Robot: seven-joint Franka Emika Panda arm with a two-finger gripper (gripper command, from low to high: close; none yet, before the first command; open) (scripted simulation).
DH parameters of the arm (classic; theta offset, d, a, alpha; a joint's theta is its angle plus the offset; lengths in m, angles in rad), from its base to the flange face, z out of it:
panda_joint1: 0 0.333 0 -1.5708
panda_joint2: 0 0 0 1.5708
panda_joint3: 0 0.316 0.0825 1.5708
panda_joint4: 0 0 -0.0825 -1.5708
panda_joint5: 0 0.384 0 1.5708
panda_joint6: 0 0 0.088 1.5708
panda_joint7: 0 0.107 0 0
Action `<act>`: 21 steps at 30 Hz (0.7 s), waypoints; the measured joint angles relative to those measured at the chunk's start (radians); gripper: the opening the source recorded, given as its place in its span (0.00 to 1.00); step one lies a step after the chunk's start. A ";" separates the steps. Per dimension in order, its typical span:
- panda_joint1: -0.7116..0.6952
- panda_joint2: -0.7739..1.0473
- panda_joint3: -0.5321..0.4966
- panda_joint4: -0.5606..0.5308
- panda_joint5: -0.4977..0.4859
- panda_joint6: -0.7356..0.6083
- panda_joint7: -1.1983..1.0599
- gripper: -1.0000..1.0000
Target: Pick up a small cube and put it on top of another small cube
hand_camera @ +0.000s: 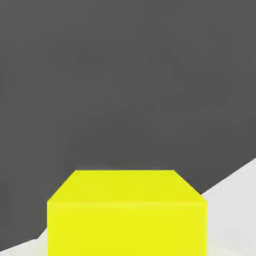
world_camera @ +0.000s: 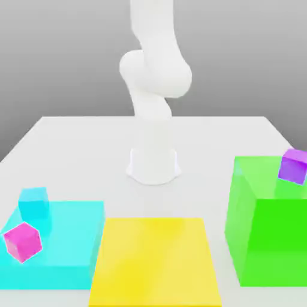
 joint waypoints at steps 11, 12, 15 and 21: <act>0.313 -0.022 0.150 -0.221 -0.017 0.078 0.472 0.00; 0.342 -0.023 0.164 -0.241 -0.020 0.086 0.516 0.00; 0.432 -0.028 0.203 -0.301 -0.026 0.107 0.646 0.00; 0.519 0.070 0.191 -0.377 0.006 0.245 0.734 0.00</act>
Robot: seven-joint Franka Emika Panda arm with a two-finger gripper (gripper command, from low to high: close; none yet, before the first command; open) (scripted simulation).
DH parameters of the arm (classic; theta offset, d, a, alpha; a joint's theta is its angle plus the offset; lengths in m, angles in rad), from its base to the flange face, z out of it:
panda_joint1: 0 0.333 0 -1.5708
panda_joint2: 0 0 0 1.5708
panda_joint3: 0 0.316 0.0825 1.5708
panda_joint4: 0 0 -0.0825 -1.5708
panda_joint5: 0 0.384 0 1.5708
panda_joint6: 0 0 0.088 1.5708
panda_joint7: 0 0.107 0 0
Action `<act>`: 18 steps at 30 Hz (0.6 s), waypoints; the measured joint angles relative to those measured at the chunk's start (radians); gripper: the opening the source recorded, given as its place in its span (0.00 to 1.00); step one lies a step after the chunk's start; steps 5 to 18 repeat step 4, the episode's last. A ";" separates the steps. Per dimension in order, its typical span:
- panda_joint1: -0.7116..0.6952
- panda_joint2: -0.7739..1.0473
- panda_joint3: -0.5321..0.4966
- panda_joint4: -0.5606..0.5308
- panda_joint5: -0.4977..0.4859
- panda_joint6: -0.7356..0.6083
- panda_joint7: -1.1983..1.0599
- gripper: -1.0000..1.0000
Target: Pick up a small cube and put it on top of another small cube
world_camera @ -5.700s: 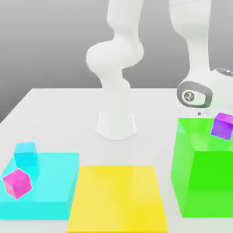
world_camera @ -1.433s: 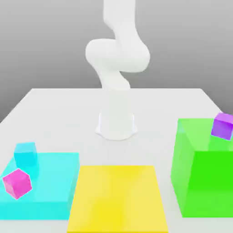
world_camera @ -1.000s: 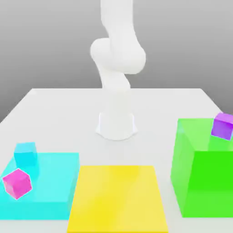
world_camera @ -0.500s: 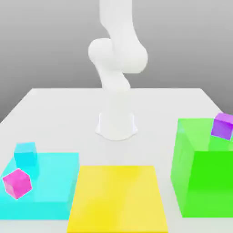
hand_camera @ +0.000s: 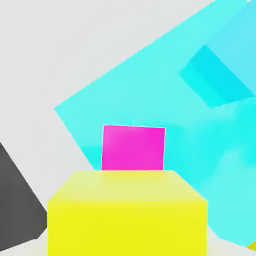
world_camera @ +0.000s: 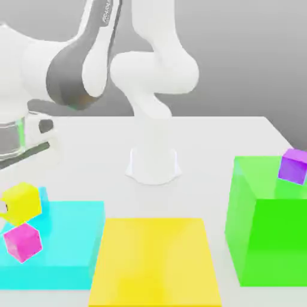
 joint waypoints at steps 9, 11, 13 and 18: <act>-0.003 0.025 0.003 -0.006 0.014 0.030 -0.009 1.00; -0.003 0.025 0.003 -0.006 0.014 0.030 -0.009 1.00; -0.003 0.025 0.003 -0.006 0.014 0.030 -0.009 1.00; -0.003 0.025 0.003 -0.006 0.014 0.030 -0.009 1.00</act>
